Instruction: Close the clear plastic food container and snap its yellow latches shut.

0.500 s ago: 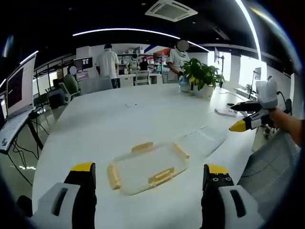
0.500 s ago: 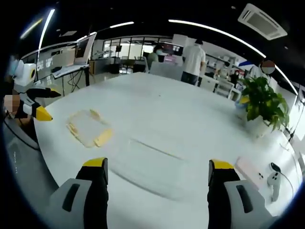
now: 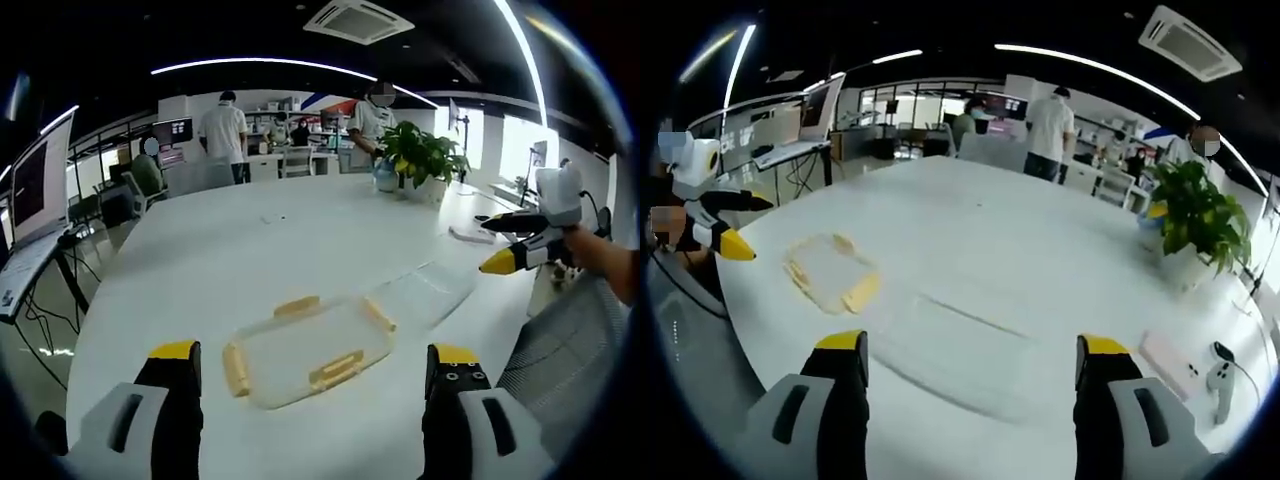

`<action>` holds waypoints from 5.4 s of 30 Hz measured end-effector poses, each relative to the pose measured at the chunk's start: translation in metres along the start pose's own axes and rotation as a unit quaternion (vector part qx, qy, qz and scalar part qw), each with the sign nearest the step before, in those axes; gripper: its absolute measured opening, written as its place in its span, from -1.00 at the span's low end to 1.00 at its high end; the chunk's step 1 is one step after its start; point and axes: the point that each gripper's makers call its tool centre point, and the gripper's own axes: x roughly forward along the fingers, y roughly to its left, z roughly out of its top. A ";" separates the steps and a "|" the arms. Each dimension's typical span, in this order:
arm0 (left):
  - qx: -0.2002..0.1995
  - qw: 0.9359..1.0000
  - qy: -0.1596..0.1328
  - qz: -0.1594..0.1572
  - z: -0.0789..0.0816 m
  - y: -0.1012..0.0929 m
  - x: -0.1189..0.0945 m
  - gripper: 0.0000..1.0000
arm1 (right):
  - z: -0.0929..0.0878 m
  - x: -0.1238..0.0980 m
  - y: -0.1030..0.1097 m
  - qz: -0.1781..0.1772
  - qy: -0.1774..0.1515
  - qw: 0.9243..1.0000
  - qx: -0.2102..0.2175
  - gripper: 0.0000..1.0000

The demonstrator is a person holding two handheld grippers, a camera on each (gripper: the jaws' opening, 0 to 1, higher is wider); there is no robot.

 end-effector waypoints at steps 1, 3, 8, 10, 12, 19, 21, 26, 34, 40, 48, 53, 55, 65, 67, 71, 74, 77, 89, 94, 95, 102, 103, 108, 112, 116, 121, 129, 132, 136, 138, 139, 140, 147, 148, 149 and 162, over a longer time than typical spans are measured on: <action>0.001 1.000 0.001 -0.001 0.000 0.000 0.000 0.82 | -0.002 0.001 0.000 -0.002 0.005 1.000 -0.007 0.63; 0.000 1.000 0.001 -0.002 0.000 -0.001 0.000 0.82 | -0.004 0.001 0.001 -0.001 0.009 1.000 -0.009 0.61; -0.003 1.000 0.002 0.001 -0.001 0.001 0.000 0.81 | -0.003 0.001 0.002 0.002 0.008 1.000 -0.008 0.59; -0.008 1.000 0.002 0.005 -0.001 0.004 0.000 0.81 | -0.004 0.001 0.002 0.003 0.010 1.000 -0.008 0.58; -0.015 1.000 -0.002 0.008 0.000 0.006 -0.001 0.81 | -0.004 0.001 0.003 0.004 0.011 1.000 -0.009 0.57; -0.016 1.000 0.002 0.008 -0.001 0.006 -0.001 0.79 | -0.004 0.001 0.002 0.003 0.011 1.000 -0.009 0.54; -0.015 1.000 0.001 0.007 0.000 0.005 -0.002 0.79 | -0.003 0.001 0.001 0.000 0.010 1.000 -0.009 0.52; -0.013 1.000 0.000 0.006 0.000 0.004 -0.002 0.79 | -0.002 0.000 0.000 -0.001 0.009 1.000 -0.003 0.52; -0.023 1.000 -0.006 0.005 0.003 0.006 -0.003 0.79 | 0.000 0.000 0.002 0.006 0.005 1.000 0.004 0.51; -0.024 1.000 0.007 0.004 0.000 0.010 -0.005 0.79 | 0.022 -0.007 0.013 0.032 -0.040 0.998 0.022 0.41; -0.004 1.000 0.005 0.000 0.008 0.031 -0.009 0.84 | 0.038 -0.004 0.023 0.056 -0.044 0.997 -0.029 0.41; 0.025 1.000 0.011 -0.015 0.014 0.043 -0.004 0.92 | 0.047 0.008 0.038 0.099 -0.033 0.992 -0.065 0.45; 0.051 0.998 0.016 -0.042 0.015 0.040 -0.001 0.95 | 0.048 0.012 0.047 0.122 -0.029 0.988 -0.093 0.43; 0.152 0.978 0.065 -0.128 0.015 0.041 0.012 0.97 | 0.057 0.028 0.088 0.237 -0.008 0.949 -0.209 0.52; 0.174 0.972 0.080 -0.138 0.011 0.042 0.015 0.97 | 0.059 0.031 0.093 0.249 -0.007 0.943 -0.219 0.52; 0.193 0.964 0.104 -0.148 0.005 0.047 0.022 0.97 | 0.061 0.041 0.100 0.264 0.007 0.932 -0.247 0.51; 0.197 0.961 0.115 -0.157 0.002 0.050 0.027 0.97 | 0.060 0.049 0.106 0.285 0.015 0.922 -0.262 0.50; 0.195 0.957 0.122 -0.177 0.001 0.052 0.031 0.97 | 0.056 0.055 0.112 0.305 0.027 0.912 -0.273 0.48; 0.256 0.922 0.170 -0.236 -0.014 0.055 0.044 0.96 | 0.042 0.078 0.128 0.353 0.075 0.876 -0.320 0.34; 0.284 0.899 0.207 -0.263 -0.027 0.056 0.047 0.91 | 0.031 0.085 0.132 0.365 0.099 0.863 -0.334 0.35; 0.286 0.897 0.208 -0.266 -0.028 0.055 0.049 0.91 | 0.030 0.086 0.134 0.369 0.103 0.861 -0.336 0.35; 0.292 0.882 0.233 -0.288 -0.037 0.055 0.059 0.82 | 0.017 0.097 0.138 0.383 0.129 0.848 -0.343 0.29; 0.293 0.881 0.235 -0.289 -0.038 0.055 0.060 0.81 | 0.015 0.098 0.140 0.388 0.134 0.847 -0.339 0.27; 0.302 0.872 0.252 -0.291 -0.047 0.058 0.064 0.80 | 0.009 0.107 0.142 0.392 0.144 0.843 -0.339 0.19; 0.304 0.866 0.262 -0.297 -0.053 0.058 0.065 0.79 | 0.001 0.111 0.143 0.399 0.151 0.835 -0.347 0.03; 0.306 0.864 0.267 -0.298 -0.055 0.060 0.066 0.78 | -0.004 0.115 0.149 0.412 0.159 0.829 -0.343 0.04; 0.304 0.863 0.266 -0.303 -0.055 0.059 0.069 0.76 | -0.011 0.120 0.149 0.412 0.169 0.823 -0.353 0.02; 0.311 0.855 0.278 -0.309 -0.061 0.060 0.073 0.66 | -0.013 0.122 0.152 0.420 0.174 0.821 -0.346 -0.03; 0.312 0.852 0.282 -0.312 -0.063 0.060 0.073 0.62 | -0.013 0.123 0.153 0.422 0.174 0.820 -0.346 -0.05; 0.313 0.851 0.278 -0.318 -0.062 0.058 0.074 0.55 | -0.015 0.123 0.153 0.425 0.176 0.817 -0.349 -0.06; 0.313 0.849 0.279 -0.321 -0.063 0.057 0.075 0.51 | -0.014 0.124 0.153 0.425 0.176 0.816 -0.350 -0.08; 0.313 0.848 0.280 -0.322 -0.063 0.057 0.076 0.51 | -0.014 0.124 0.153 0.425 0.176 0.816 -0.351 -0.10; 0.315 0.847 0.281 -0.322 -0.064 0.058 0.076 0.48 | -0.014 0.124 0.152 0.424 0.176 0.816 -0.351 -0.11; 0.327 0.836 0.286 -0.336 -0.064 0.059 0.075 0.16 | -0.014 0.125 0.152 0.425 0.176 0.815 -0.353 -0.17; 0.332 0.833 0.286 -0.337 -0.064 0.059 0.075 0.10 | -0.015 0.125 0.152 0.425 0.177 0.815 -0.353 -0.18; 0.334 0.832 0.286 -0.338 -0.064 0.060 0.075 0.02 | -0.015 0.126 0.153 0.426 0.177 0.814 -0.353 -0.18; 0.350 0.816 0.300 -0.350 -0.069 0.064 0.072 -0.21 | -0.017 0.127 0.153 0.426 0.181 0.812 -0.355 -0.20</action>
